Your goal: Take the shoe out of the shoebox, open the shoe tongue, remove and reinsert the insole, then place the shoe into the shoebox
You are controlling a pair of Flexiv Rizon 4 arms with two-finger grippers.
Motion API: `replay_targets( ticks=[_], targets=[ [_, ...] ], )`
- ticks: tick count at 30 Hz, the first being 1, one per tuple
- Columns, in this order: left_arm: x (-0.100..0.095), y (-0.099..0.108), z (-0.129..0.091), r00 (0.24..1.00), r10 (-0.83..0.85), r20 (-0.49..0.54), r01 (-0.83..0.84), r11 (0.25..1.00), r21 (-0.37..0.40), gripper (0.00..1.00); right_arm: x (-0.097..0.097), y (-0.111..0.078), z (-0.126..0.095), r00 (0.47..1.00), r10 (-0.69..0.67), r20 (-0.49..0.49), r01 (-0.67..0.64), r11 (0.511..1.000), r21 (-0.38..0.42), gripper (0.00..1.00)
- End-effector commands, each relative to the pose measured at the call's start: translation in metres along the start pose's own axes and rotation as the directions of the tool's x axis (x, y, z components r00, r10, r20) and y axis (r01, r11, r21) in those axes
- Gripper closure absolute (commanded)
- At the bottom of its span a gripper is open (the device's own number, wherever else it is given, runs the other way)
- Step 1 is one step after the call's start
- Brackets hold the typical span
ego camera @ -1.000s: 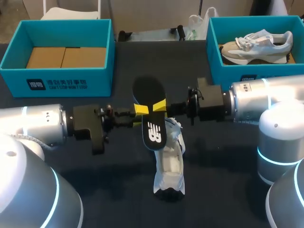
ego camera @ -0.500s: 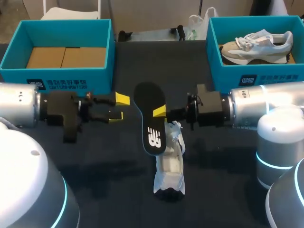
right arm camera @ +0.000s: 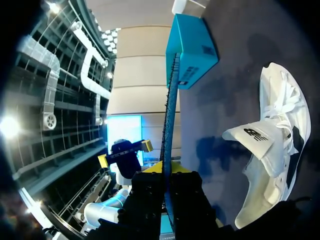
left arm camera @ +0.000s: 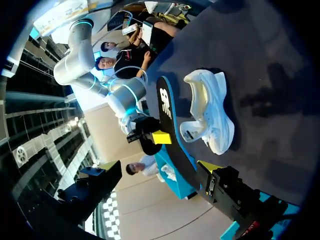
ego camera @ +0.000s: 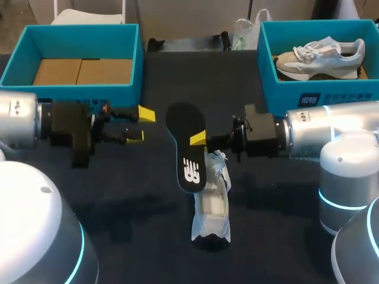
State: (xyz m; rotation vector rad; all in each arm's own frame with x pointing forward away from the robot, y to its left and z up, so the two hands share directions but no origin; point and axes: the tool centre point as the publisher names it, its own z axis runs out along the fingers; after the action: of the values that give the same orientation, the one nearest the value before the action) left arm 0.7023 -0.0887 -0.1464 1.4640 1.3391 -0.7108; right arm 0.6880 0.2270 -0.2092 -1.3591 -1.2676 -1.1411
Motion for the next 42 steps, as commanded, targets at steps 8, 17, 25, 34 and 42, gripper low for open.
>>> replay_targets(
  ticks=[8,17,25,34,42],
  targets=[
    [-0.014,0.035,0.009,0.978,0.067,-0.196,-0.05,0.995,0.086,0.0,0.0,-0.001,0.002,1.0,0.0,0.002,0.0,1.0,-0.003,1.0],
    [-0.016,0.039,0.011,0.976,0.067,-0.205,-0.057,0.997,0.056,0.0,0.0,-0.001,0.002,1.0,0.0,0.002,0.0,1.0,-0.003,1.0],
    [-0.038,0.062,0.017,0.959,0.061,-0.277,-0.05,0.998,0.047,0.0,0.0,-0.001,0.002,1.0,0.0,0.002,0.0,1.0,-0.003,1.0],
    [-0.034,0.067,0.033,0.882,0.037,-0.469,0.037,0.988,0.149,0.0,0.0,-0.001,0.002,1.0,0.0,0.002,0.0,1.0,-0.003,1.0],
    [-0.035,0.065,0.04,0.781,0.226,-0.582,-0.083,0.962,0.261,0.0,0.0,-0.001,0.002,1.0,0.0,0.002,0.0,1.0,-0.003,1.0]
  ],
)
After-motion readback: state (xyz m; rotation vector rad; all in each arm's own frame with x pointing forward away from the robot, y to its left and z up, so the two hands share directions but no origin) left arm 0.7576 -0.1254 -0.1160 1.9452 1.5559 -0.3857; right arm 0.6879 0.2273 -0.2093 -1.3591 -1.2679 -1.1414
